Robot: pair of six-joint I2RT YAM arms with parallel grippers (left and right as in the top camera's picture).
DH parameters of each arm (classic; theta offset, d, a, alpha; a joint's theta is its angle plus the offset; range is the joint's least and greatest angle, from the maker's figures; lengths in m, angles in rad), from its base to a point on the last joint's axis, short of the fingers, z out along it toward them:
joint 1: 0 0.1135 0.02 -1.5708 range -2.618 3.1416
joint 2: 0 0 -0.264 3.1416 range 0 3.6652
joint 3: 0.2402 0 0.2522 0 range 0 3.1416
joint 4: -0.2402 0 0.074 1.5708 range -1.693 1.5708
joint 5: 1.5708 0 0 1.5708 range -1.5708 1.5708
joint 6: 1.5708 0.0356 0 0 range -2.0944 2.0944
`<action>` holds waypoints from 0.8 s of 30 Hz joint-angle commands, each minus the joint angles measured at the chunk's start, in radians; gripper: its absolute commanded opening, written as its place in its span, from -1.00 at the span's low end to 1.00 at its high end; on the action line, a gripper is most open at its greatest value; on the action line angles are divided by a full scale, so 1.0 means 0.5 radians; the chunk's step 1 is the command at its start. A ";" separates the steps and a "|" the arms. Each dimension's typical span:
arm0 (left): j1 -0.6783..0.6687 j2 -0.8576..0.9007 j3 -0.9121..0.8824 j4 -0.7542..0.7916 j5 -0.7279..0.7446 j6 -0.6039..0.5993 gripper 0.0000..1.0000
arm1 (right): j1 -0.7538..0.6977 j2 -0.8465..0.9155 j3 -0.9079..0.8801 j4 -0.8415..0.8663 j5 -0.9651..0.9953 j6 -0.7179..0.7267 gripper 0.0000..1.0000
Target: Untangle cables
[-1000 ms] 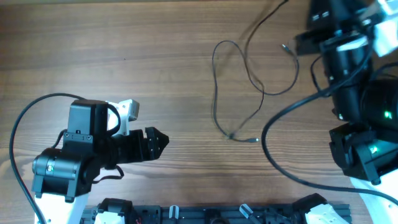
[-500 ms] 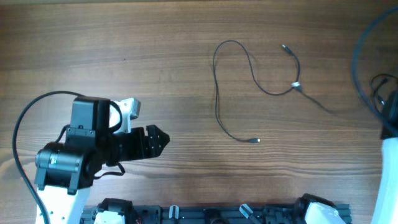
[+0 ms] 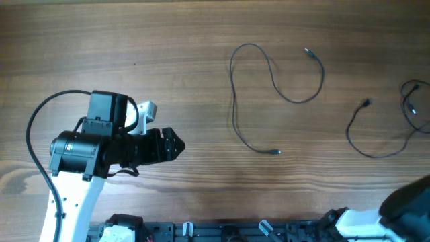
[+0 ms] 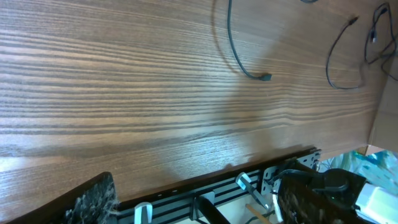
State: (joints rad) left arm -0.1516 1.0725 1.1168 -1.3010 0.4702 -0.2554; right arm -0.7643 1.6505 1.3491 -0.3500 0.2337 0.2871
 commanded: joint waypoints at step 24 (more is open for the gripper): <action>-0.008 0.002 0.014 -0.034 0.024 0.034 0.71 | 0.384 0.249 -0.373 -1.580 -1.096 0.999 0.48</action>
State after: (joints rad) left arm -0.1516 1.0744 1.1168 -1.3178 0.4702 -0.2554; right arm -0.6231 1.7702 1.2182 -1.1973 -0.4667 0.6853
